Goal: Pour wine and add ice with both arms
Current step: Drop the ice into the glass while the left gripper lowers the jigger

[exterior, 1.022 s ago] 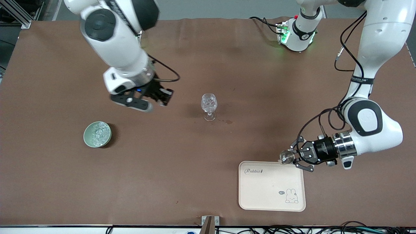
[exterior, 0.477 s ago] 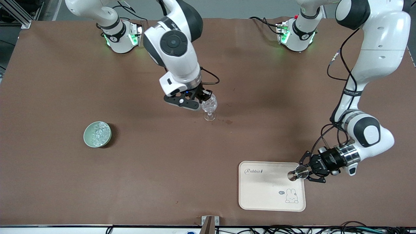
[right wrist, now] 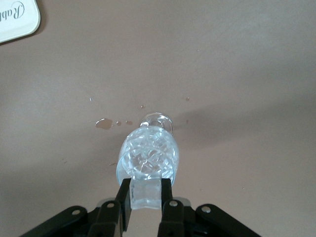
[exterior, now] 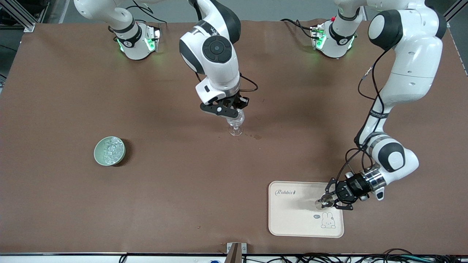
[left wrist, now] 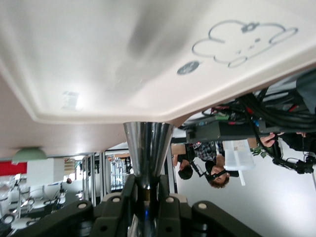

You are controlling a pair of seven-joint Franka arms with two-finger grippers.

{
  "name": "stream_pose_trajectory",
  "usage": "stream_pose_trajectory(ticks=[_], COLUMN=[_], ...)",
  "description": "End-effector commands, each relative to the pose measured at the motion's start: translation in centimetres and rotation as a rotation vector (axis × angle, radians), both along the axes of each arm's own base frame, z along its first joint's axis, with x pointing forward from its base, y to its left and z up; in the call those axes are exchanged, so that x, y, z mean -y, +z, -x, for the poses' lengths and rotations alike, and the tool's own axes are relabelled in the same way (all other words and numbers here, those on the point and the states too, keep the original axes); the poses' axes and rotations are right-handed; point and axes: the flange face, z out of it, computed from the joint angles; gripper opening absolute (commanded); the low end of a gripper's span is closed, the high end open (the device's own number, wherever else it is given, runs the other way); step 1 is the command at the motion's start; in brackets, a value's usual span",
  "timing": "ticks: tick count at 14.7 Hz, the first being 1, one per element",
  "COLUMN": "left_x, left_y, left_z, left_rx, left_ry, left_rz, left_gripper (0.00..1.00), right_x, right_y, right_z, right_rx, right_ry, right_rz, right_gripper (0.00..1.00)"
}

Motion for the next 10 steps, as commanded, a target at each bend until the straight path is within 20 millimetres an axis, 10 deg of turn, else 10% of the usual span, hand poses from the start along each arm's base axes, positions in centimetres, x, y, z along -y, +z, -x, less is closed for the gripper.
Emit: stream_pose_trajectory(ticks=[1, 10], left_x=[1.9, 0.8], left_y=[-1.9, -3.2], left_z=[-1.5, -1.0], left_rx=[0.04, -0.01], left_ry=[0.047, 0.148], left_rz=[-0.007, 0.03], left_gripper=[0.04, 0.08], right_x=[-1.0, -2.4], right_y=[-0.4, -2.7], right_z=[0.9, 2.5], right_rx=[-0.004, -0.024], right_ry=[-0.011, 0.017], right_rz=[0.007, 0.037], right_gripper=[0.02, 0.02])
